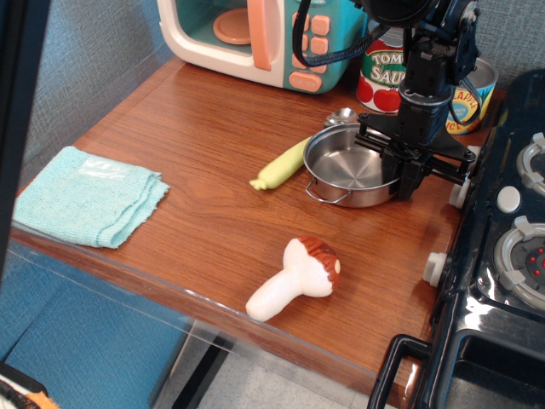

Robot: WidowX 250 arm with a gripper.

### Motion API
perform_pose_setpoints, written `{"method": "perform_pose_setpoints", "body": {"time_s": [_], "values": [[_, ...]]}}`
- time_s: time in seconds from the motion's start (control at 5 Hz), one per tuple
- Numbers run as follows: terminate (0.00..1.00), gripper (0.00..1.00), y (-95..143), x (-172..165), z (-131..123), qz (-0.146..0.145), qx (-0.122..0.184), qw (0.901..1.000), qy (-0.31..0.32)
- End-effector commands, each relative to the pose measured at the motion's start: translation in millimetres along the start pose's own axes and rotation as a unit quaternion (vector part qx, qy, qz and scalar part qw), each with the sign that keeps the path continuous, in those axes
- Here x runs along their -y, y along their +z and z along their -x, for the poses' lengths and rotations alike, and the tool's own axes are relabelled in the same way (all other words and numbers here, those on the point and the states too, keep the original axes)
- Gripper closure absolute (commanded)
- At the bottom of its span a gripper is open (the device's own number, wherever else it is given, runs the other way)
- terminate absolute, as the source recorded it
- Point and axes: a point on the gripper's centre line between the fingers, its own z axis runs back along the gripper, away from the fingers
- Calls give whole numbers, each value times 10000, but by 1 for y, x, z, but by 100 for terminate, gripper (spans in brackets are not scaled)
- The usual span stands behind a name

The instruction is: Move the pot in-between the cloth and microwave.

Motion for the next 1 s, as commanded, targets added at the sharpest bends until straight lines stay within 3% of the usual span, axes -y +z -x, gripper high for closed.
{"method": "perform_pose_setpoints", "body": {"time_s": [0.0, 0.2, 0.6, 0.8], "values": [[0, 100, 105, -21, 1, 363, 885, 9951, -238], [0, 100, 114, -68, 15, 292, 797, 9963, 105], [0, 100, 96, -165, 30, -115, 410, 9979, 492], [0, 100, 87, -190, 27, -216, 257, 9982, 503]]}}
